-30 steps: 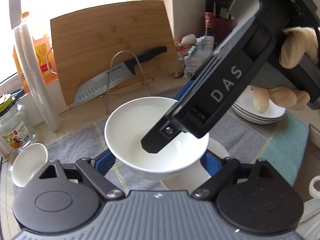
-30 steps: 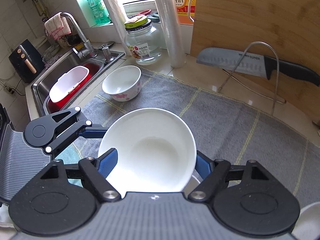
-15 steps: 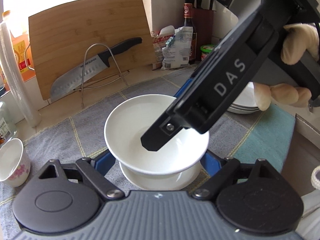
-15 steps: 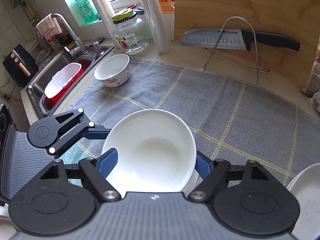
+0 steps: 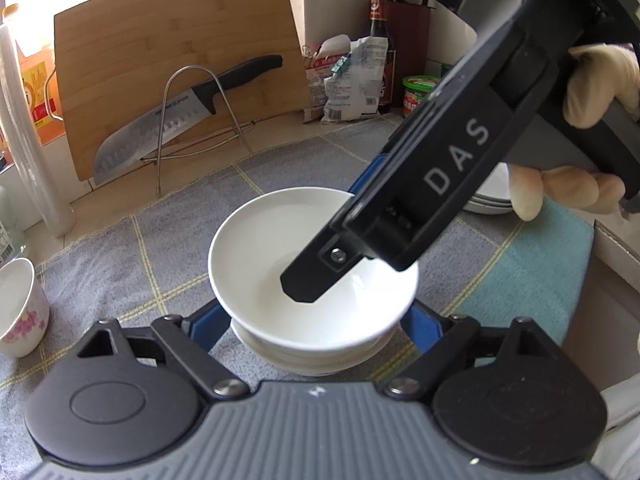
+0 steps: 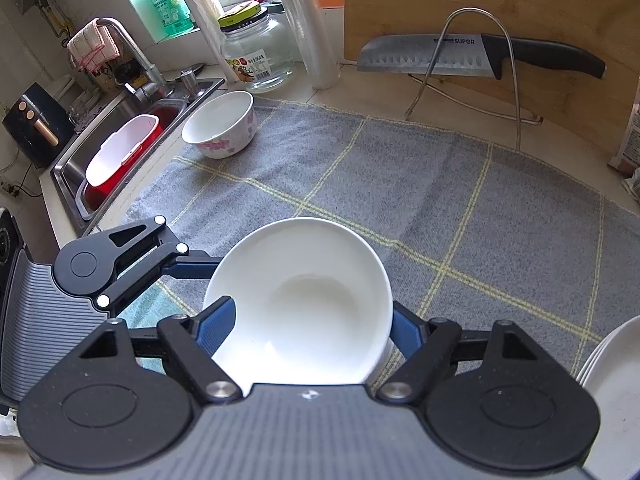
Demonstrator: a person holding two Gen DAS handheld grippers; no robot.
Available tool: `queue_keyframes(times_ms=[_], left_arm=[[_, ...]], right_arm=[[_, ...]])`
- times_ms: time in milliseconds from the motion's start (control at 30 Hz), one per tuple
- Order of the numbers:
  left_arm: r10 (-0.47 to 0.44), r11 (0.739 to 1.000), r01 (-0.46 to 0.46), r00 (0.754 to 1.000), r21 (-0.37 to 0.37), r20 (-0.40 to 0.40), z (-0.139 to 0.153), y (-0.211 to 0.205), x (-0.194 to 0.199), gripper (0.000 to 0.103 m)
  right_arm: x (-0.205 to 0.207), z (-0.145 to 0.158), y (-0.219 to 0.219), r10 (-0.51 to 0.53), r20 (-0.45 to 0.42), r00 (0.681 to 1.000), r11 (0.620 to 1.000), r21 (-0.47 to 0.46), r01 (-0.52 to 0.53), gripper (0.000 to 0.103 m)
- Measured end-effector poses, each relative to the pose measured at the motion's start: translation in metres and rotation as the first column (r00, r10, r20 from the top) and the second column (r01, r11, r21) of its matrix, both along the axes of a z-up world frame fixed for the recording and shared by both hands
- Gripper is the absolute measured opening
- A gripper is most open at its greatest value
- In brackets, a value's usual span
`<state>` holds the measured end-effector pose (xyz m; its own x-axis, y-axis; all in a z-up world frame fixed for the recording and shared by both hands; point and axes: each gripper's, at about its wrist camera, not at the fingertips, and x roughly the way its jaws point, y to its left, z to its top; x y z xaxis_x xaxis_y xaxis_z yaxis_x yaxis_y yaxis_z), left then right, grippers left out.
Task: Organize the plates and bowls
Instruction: 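Lower the second bowl into the placed bowl with the right tool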
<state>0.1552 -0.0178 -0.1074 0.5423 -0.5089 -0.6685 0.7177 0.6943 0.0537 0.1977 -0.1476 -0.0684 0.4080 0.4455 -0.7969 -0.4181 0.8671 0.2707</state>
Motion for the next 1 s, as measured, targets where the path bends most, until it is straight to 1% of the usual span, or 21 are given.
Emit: queue_keyframes(times_ms=[467, 1000], left_arm=[[-0.001, 1.000, 0.001, 1.000, 0.002, -0.022, -0.0050, -0.0011, 0.0032, 0.091], [-0.008, 1.000, 0.008, 1.000, 0.023, -0.003, -0.0055, -0.0039, 0.0020, 0.091]], right_arm=[[0.0002, -0.0053, 0.0000, 0.002, -0.011, 1.000, 1.000, -0.004, -0.002, 0.086], [0.0000, -0.0079, -0.0018, -0.008, -0.014, 1.000, 1.000, 0.003, 0.008, 0.086]])
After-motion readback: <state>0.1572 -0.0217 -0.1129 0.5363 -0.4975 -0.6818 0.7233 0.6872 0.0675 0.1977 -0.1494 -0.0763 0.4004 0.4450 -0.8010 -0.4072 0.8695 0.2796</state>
